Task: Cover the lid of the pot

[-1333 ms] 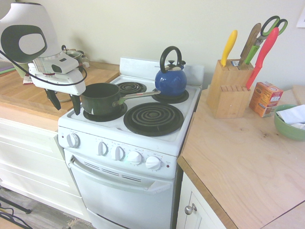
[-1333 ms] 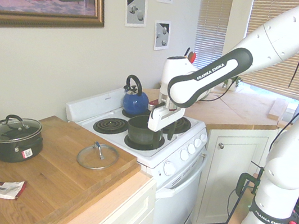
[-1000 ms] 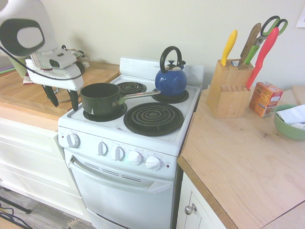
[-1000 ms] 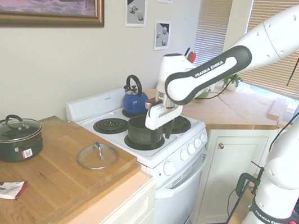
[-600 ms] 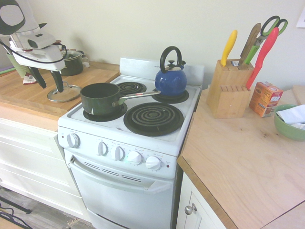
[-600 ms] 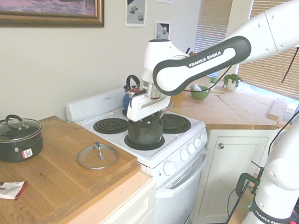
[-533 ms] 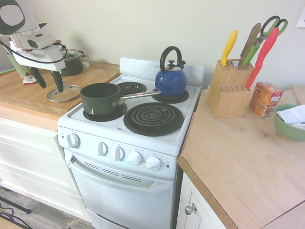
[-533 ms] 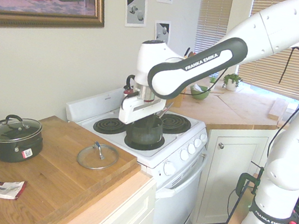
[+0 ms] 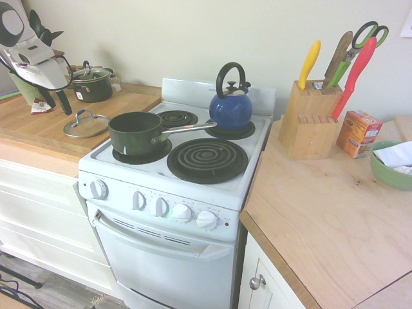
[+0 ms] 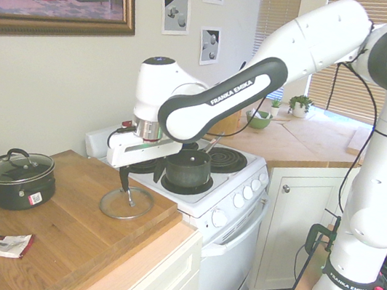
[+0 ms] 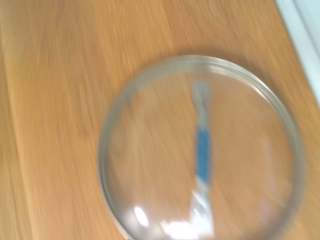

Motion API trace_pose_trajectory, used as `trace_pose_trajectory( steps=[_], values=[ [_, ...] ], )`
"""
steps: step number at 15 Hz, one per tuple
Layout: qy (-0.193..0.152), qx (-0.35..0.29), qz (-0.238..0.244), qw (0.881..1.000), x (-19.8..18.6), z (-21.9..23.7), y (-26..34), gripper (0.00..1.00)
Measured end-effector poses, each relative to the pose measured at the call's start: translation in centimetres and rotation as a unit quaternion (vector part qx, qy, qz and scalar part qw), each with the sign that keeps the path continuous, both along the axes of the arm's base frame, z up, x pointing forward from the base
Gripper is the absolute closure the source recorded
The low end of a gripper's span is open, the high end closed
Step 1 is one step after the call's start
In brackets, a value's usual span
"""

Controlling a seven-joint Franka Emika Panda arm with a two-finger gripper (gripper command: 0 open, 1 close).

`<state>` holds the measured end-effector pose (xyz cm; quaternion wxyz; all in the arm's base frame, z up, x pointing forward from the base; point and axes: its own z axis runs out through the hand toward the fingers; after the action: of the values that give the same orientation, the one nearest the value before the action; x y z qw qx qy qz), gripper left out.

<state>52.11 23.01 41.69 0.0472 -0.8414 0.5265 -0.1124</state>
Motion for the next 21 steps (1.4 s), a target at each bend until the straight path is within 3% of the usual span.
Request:
trace_pose_trajectory(
  steps=[8,21],
  values=[
    [-0.019,-0.009,-0.090,0.996,8.4,-2.3,0.5,0.00],
    [0.039,-0.027,-0.100,0.994,7.1,-3.7,0.9,0.00]
  ],
)
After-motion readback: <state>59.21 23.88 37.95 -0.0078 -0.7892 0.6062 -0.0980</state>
